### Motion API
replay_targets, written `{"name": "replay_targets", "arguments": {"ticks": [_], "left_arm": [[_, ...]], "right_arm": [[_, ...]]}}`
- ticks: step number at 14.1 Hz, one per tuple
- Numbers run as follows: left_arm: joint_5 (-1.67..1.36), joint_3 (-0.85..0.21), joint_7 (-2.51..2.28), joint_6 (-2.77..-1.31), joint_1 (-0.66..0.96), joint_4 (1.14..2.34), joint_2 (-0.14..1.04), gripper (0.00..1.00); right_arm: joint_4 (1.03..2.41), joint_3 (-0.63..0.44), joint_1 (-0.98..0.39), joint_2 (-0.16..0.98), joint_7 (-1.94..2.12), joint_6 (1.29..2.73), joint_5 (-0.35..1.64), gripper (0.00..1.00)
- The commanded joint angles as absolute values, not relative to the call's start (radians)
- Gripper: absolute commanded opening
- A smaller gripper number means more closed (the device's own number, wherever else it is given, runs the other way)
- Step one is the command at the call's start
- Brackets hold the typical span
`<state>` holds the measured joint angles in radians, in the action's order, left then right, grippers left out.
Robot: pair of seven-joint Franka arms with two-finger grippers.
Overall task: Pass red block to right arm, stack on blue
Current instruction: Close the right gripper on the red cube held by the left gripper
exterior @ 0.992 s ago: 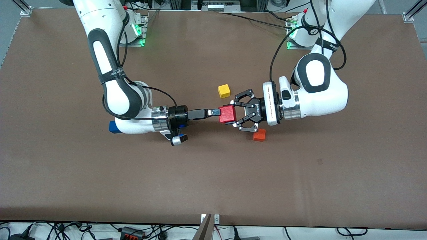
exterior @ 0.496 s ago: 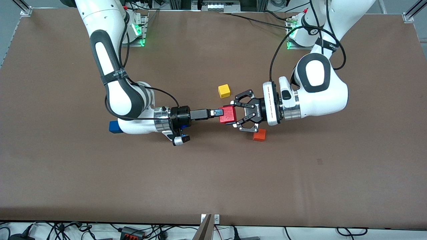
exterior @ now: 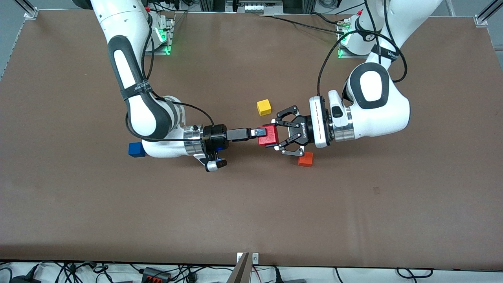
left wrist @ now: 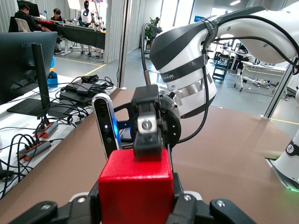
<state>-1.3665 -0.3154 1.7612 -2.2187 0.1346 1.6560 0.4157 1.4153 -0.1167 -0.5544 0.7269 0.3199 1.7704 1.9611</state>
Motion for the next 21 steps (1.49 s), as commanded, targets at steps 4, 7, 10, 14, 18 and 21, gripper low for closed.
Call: {"name": "replay_targets", "arguments": {"ticks": [4,7,10,14,18,21], "left_arm": [[-1.419,-0.327,1.842,-2.260,0.135,1.664,0.408,0.10],[-1.417,-0.327,1.842,-2.260,0.135,1.664,0.408,0.10],[-1.419,-0.327,1.842,-2.260,0.135,1.664,0.408,0.10],[-1.417,-0.327,1.830,-2.256,0.135,1.667,0.407,1.00],[-1.417,-0.327,1.829,-2.255,0.133,1.669,0.405,1.00],[-1.414,-0.325,1.819,-2.252,0.130,1.669,0.402,1.00]], "right_arm": [[1.385,-0.118,-0.563,0.746,0.356,1.782,1.980,0.26],[1.385,-0.118,-0.563,0.746,0.370,1.786,1.980,0.14],[1.385,-0.118,-0.563,0.746,0.370,1.786,1.980,0.10],[1.385,-0.118,-0.563,0.744,0.370,1.784,1.977,0.10],[1.385,-0.120,-0.561,0.744,0.374,1.783,1.974,0.08],[1.390,-0.121,-0.554,0.742,0.376,1.775,1.957,0.06]]}}
